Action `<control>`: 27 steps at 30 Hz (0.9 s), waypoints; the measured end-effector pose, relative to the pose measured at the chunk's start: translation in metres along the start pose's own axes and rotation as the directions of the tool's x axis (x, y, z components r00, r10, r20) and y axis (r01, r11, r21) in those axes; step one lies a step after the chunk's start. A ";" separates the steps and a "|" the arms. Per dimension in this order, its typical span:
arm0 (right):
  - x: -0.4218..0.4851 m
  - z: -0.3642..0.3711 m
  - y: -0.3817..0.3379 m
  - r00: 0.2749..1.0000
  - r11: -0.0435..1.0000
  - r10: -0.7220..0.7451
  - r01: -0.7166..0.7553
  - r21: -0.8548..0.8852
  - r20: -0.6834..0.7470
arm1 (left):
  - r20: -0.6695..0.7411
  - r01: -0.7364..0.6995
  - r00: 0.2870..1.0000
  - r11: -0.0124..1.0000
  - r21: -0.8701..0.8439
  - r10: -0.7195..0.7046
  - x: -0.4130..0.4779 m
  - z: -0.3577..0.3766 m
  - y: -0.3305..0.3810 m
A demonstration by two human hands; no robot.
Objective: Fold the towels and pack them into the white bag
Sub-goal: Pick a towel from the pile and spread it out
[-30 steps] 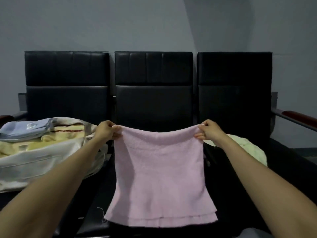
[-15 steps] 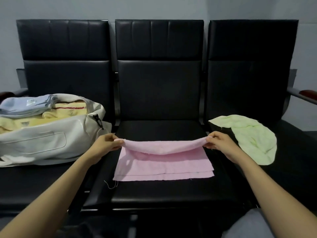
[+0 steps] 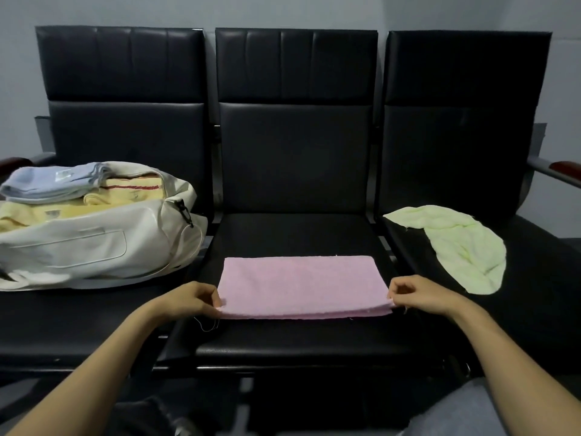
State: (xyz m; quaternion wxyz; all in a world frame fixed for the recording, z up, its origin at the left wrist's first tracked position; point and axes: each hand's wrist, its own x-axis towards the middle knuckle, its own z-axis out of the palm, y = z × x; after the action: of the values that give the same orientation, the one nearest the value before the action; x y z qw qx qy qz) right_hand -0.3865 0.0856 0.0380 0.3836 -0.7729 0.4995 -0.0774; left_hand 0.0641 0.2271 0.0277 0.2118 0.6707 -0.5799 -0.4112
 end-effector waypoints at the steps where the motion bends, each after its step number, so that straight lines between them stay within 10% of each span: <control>1: 0.000 -0.001 0.000 1.000 1.000 -0.005 0.005 -0.010 0.021 | 0.019 0.015 1.000 1.000 -0.016 -0.014 0.000 0.000 0.000; 9: 0.018 0.019 -0.024 0.967 0.972 -0.091 0.034 -0.233 -0.236 | -0.432 0.348 0.870 0.915 0.201 -0.236 0.023 0.013 0.012; 16: 0.051 0.064 -0.060 0.986 0.889 -0.161 0.164 -0.428 0.044 | -0.441 0.480 0.789 0.877 0.008 -0.428 0.064 0.033 0.023; 27: 0.081 0.095 -0.069 0.993 0.828 0.003 0.064 -0.557 0.119 | -0.353 -0.070 0.914 0.777 -0.626 -0.202 0.061 0.002 0.048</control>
State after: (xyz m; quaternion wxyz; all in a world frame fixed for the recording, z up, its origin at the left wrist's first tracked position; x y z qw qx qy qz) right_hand -0.2496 0.0814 -0.0036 0.1671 -0.8623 0.4649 0.1109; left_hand 0.0323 0.1583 0.0445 0.5215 0.6516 -0.3297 -0.4414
